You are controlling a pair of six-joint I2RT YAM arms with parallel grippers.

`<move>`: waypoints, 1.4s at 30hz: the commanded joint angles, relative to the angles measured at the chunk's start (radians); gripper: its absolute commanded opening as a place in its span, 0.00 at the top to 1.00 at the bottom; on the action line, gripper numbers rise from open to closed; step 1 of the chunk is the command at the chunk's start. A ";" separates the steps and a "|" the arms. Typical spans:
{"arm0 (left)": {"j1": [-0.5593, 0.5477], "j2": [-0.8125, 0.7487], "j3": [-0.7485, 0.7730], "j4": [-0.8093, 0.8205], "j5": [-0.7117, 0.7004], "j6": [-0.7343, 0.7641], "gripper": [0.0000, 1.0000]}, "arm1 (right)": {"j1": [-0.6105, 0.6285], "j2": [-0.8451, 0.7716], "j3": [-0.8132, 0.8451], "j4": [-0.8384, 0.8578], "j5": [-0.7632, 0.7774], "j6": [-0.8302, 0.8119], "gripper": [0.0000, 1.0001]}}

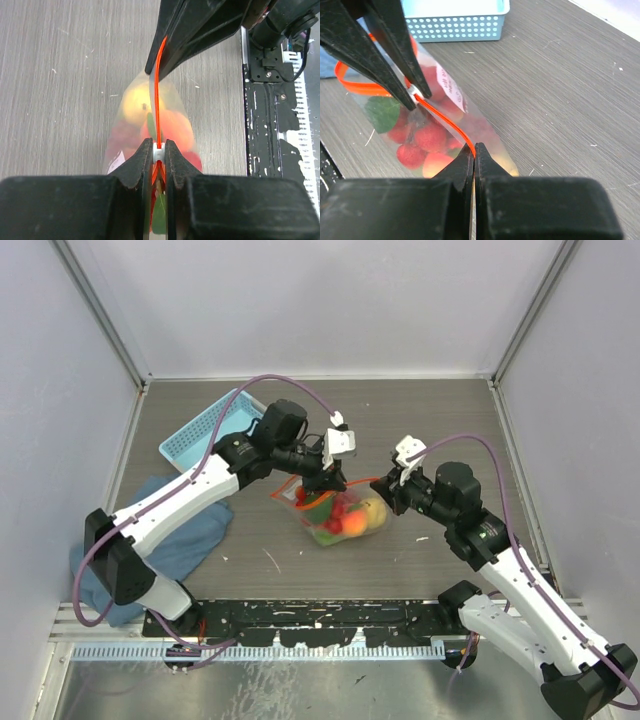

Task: Place the food in the zip-top bag and seal the zipper
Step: Zip the zipper food storage bag at the center of the board.

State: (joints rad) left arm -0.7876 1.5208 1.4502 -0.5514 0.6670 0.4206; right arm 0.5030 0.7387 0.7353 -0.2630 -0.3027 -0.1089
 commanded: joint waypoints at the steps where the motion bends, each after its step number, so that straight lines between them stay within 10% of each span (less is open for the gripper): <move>1: 0.019 -0.065 -0.025 -0.022 -0.043 -0.068 1.00 | -0.009 -0.023 0.014 0.059 0.174 0.051 0.99; 42: 0.046 -0.376 -0.273 -0.245 -0.645 -0.444 1.00 | -0.088 0.054 0.034 0.092 0.533 0.188 0.99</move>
State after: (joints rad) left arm -0.7582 1.2144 1.1915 -0.6823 0.1352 0.0082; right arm 0.4606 0.7731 0.7357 -0.2642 0.1402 0.0731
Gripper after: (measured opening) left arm 0.104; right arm 0.036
